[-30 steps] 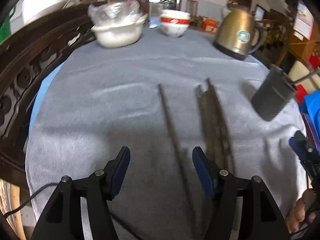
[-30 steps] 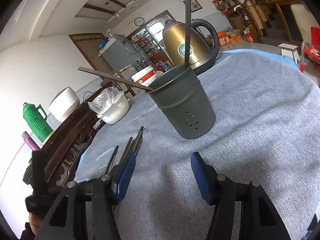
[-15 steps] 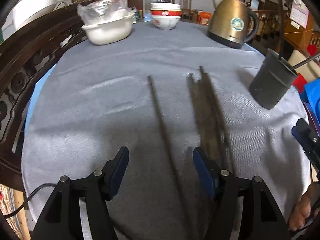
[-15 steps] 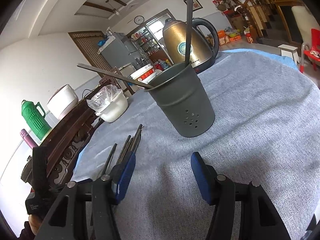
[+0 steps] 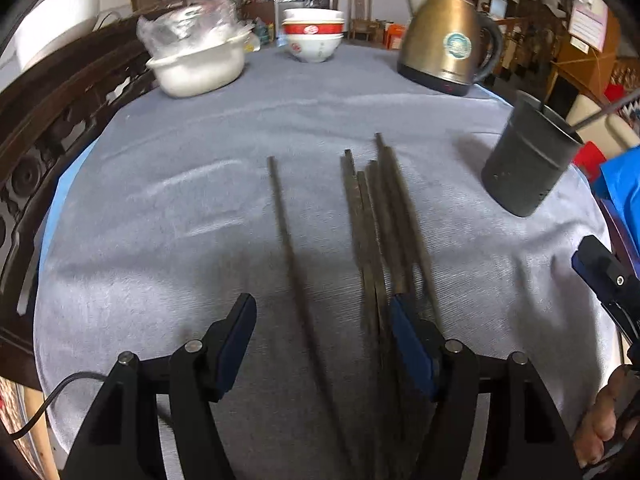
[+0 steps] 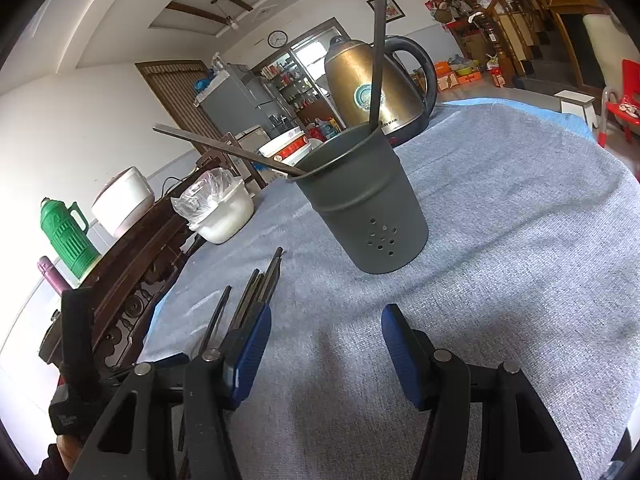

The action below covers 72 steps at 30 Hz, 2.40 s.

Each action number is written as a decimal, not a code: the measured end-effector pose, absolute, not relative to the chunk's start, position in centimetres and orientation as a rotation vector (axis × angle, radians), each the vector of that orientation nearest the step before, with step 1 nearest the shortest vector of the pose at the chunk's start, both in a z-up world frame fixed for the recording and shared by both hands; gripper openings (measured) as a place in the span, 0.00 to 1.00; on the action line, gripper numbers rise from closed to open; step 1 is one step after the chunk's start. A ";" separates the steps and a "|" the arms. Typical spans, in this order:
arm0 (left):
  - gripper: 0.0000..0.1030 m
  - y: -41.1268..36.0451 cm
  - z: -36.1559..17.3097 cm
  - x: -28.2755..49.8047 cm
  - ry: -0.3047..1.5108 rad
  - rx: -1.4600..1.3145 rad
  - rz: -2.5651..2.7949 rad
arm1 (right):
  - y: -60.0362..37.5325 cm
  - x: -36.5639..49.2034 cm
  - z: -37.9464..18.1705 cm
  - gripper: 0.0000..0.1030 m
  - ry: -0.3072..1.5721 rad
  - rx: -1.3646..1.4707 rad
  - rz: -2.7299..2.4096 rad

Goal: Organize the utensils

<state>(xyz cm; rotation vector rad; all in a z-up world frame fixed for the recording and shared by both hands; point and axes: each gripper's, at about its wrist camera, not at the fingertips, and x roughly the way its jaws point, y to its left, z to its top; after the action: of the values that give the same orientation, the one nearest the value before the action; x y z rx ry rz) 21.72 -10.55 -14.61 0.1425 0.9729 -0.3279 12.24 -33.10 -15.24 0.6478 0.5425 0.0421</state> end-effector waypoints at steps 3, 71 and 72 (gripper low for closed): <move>0.69 -9.1 -14.6 21.8 0.975 0.133 -0.294 | -33.0 12.3 -15.2 0.60 0.542 0.644 0.044; 0.10 -3.1 -14.4 22.5 1.101 -0.038 -0.401 | -26.0 21.2 -12.7 0.32 0.787 0.417 0.120; 0.11 -2.8 -14.0 22.6 1.088 -0.044 -0.410 | -25.4 22.1 -12.9 0.30 0.811 0.406 0.122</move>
<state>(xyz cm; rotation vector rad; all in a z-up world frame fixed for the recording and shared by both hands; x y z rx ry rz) 22.59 -2.81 -14.05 -0.0440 1.0884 -0.4101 22.12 -25.45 -12.94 0.4056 0.8111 0.1220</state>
